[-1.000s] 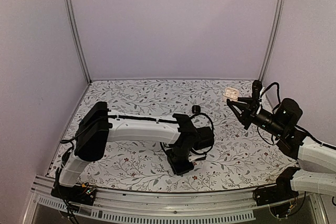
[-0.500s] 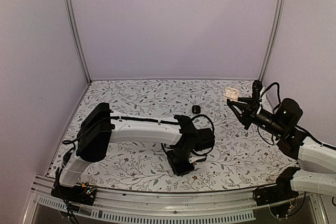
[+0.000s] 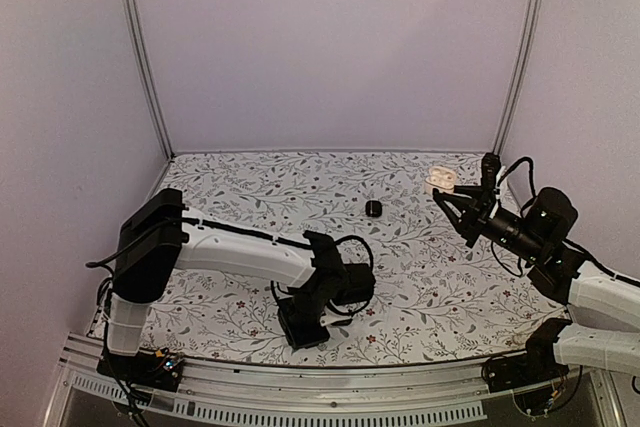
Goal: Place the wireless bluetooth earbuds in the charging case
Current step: Pick up the right earbud from the center of the board.
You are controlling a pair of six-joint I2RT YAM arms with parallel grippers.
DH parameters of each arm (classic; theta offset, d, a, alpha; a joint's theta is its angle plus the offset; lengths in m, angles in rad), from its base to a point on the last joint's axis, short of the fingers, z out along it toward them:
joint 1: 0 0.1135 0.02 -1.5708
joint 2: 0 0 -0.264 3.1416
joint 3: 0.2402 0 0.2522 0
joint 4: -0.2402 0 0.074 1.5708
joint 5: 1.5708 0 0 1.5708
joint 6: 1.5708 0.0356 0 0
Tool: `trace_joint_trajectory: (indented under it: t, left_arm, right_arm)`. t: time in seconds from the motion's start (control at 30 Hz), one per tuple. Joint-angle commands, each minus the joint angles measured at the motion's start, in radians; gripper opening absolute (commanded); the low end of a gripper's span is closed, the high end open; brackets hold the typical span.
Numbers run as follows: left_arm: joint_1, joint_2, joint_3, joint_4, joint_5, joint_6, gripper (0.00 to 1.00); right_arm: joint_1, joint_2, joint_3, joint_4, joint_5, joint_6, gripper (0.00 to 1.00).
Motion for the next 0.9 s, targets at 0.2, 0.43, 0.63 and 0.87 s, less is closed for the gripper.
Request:
trace_joint_trajectory:
  t: [0.2,0.43,0.63,0.87]
  left_arm:
    - [-0.016,0.058,-0.023,-0.003,0.011,-0.002,0.22]
    - [-0.015,0.073,-0.009,-0.01,0.008,0.003,0.19]
    - [-0.012,0.065,-0.001,0.018,0.014,0.004,0.13]
    - [-0.012,0.076,-0.001,0.038,0.023,0.009,0.18]
  right_arm:
    - [-0.005,0.009,0.005,0.011,-0.002,0.003,0.0]
    - [-0.005,0.006,0.004,0.01,0.001,0.002,0.0]
    - [-0.005,0.004,0.004,0.007,0.0,0.002,0.0]
    - [-0.005,-0.001,0.008,-0.001,-0.002,0.004,0.0]
